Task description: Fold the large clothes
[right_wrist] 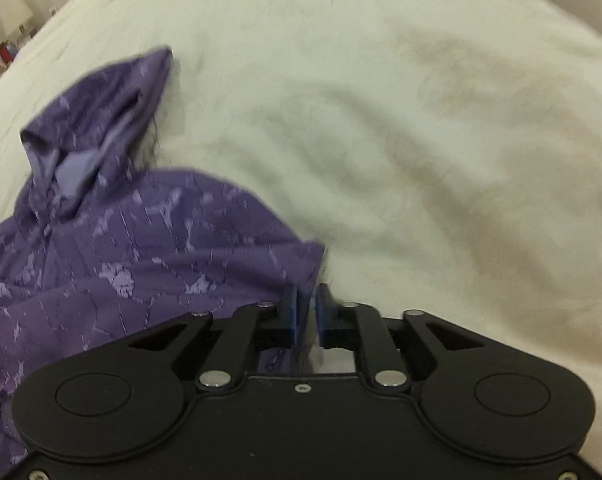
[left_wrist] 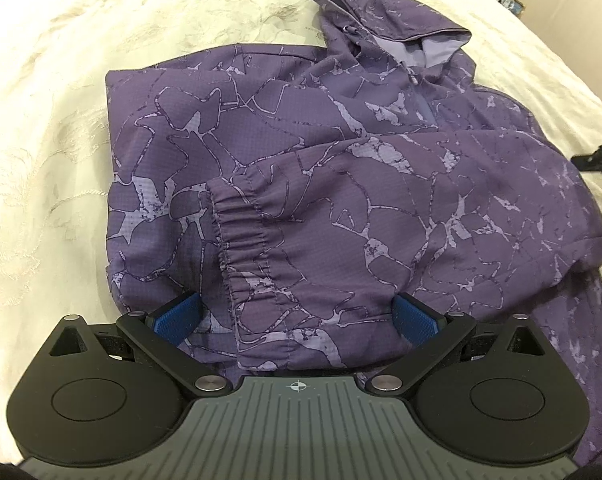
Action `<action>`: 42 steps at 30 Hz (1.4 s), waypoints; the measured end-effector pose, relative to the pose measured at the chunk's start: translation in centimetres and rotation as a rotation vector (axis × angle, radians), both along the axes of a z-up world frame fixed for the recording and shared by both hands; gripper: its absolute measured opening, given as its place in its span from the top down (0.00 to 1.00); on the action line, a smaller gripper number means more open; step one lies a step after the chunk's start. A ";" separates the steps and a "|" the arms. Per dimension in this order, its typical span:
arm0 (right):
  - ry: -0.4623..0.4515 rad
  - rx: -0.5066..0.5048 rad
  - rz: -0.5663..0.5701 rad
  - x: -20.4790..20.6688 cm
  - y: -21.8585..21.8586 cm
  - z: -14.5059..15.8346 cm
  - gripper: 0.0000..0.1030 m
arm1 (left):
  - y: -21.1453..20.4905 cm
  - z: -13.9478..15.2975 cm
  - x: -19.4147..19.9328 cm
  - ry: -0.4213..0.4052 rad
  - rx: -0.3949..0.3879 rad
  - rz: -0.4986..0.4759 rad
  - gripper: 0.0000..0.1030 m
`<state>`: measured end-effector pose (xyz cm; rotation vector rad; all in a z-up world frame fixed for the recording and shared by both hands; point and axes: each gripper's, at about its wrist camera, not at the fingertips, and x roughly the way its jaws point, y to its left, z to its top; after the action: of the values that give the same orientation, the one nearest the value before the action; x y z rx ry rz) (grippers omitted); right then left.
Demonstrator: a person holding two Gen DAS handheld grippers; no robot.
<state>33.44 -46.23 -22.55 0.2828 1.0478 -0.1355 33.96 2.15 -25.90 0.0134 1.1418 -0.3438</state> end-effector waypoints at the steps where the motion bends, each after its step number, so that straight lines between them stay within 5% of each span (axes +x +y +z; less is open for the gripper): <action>1: -0.033 -0.009 0.006 -0.5 0.3 1.0 0.79 | 0.0 0.1 0.0 -0.002 -0.001 0.003 0.00; 4: -0.123 -0.027 0.108 -1.8 2.1 3.3 0.77 | 0.0 1.0 -0.4 -0.038 -0.012 0.020 0.00; 6: -0.151 -0.042 0.205 -2.7 4.0 3.8 0.46 | 0.0 1.7 -0.8 -0.068 -0.022 0.027 0.00; 7: -0.146 -0.039 0.247 -3.3 5.0 3.6 0.42 | -0.1 1.8 -0.9 -0.076 -0.023 0.027 0.00; 12: -0.001 -0.101 0.248 -4.2 6.6 -0.1 0.40 | -0.6 0.9 0.0 -0.054 0.101 0.013 0.00; 15: 0.039 -0.133 0.166 -4.7 5.6 -1.2 0.39 | -0.4 0.8 0.6 -0.037 0.102 0.028 0.00; 27: -0.157 -0.057 0.162 -10.7 7.0 5.2 0.15 | 2.2 5.9 -3.6 -0.148 0.020 0.089 0.00; 31: -0.164 -0.020 0.172 -13.1 8.6 5.5 0.07 | 3.0 6.8 -6.0 -0.157 0.017 0.102 0.00; 42: -0.074 0.039 0.188 -19.0 11.4 3.6 0.06 | 4.2 7.2 -11.9 -0.087 -0.004 0.107 0.00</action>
<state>14.43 -34.87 -18.91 0.2219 0.9989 0.0647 22.08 6.37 -18.70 -0.0356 1.0512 -0.2484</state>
